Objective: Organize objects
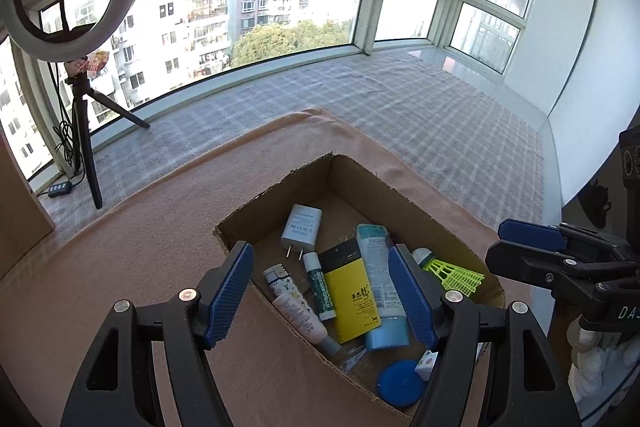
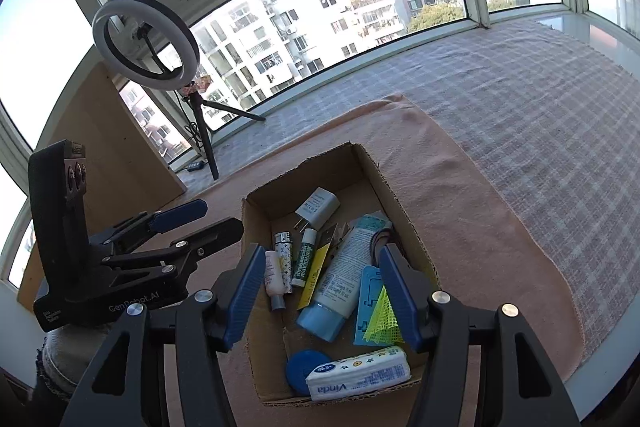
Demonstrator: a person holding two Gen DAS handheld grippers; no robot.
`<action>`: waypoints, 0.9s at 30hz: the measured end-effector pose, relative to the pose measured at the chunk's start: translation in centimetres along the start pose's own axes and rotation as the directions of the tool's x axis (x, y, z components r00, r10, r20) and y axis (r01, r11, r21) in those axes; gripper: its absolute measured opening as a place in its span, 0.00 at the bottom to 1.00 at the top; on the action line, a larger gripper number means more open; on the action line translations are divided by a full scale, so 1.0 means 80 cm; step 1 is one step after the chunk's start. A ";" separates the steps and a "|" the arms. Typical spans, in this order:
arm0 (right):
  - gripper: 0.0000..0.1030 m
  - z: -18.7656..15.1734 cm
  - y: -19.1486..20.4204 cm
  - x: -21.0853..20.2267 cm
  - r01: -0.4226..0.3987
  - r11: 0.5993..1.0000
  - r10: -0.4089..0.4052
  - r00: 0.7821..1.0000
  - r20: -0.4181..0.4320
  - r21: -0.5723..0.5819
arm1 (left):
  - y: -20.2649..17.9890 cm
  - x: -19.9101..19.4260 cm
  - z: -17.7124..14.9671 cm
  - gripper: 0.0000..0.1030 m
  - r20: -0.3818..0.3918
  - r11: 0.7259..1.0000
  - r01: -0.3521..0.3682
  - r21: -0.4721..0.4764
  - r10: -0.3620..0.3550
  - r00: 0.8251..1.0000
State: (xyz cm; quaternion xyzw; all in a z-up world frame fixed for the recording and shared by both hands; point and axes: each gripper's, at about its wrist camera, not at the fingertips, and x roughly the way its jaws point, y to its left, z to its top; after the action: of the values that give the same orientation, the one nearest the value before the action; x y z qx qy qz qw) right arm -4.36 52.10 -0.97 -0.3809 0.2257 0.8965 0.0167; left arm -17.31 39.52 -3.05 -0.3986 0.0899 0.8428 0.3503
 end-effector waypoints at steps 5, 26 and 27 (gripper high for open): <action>0.58 -0.004 0.009 0.000 -0.006 1.000 0.006 1.000 -0.004 0.004 | 0.012 -0.022 -0.012 0.71 0.005 1.000 -0.014 -0.016 0.014 1.000; 0.78 -0.047 0.134 -0.001 -0.083 0.989 0.077 0.996 -0.054 -0.125 | 0.106 -0.174 -0.112 0.88 0.036 0.980 -0.149 -0.132 0.155 0.987; 0.79 -0.050 0.143 0.000 -0.090 0.987 0.083 0.995 -0.058 -0.136 | 0.114 -0.182 -0.118 0.89 0.037 0.977 -0.162 -0.141 0.168 0.985</action>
State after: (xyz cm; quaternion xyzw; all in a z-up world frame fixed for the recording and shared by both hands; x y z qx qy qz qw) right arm -3.98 40.17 1.06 -0.3942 0.1799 0.8996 -0.0545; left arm -11.28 21.15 0.18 -0.3925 0.0560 0.8825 0.2530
